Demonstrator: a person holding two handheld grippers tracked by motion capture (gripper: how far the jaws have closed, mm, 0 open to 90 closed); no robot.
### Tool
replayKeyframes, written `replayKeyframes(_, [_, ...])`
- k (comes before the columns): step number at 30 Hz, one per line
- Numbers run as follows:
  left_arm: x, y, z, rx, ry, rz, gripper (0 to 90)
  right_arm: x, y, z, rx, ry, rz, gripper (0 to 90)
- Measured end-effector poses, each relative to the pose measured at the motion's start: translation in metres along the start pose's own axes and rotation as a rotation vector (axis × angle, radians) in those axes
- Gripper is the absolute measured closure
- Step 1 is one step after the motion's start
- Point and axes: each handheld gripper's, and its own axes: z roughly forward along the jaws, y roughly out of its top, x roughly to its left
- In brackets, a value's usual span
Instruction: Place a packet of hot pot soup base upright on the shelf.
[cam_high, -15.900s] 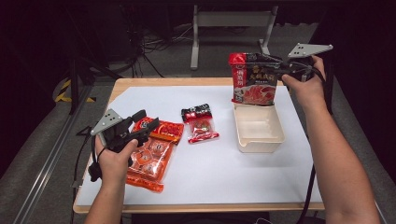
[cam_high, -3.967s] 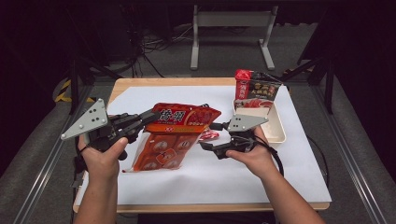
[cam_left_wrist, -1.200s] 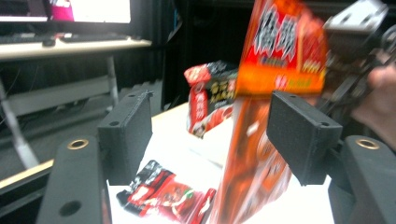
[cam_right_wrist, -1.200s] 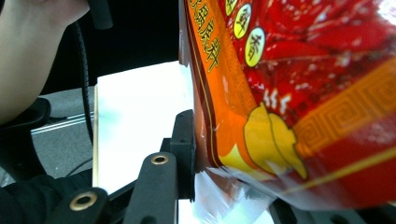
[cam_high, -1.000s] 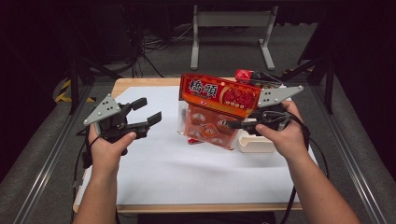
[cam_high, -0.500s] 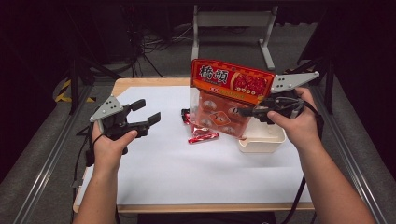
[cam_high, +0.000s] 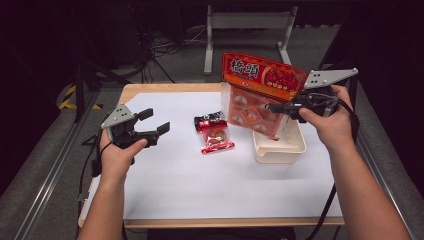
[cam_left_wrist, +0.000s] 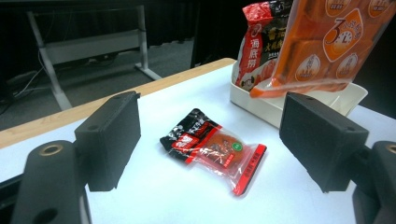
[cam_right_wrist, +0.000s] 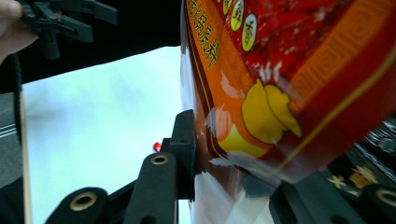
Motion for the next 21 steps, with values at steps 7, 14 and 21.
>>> replayKeyframes(7, [0.004, -0.005, 0.004, 0.026, 0.01, -0.004, 21.4, -0.01, -0.006, -0.005, 0.008, -0.036, 0.013, 70.3])
replayKeyframes(14, [0.01, -0.009, 0.004, 0.04, 0.024, -0.017, 21.1, -0.017, -0.01, -0.011, 0.018, -0.077, 0.016, 70.3])
replayKeyframes(21, [0.011, -0.01, 0.006, 0.056, 0.03, -0.01, 20.8, -0.023, -0.014, -0.016, 0.02, -0.109, 0.029, 70.3])
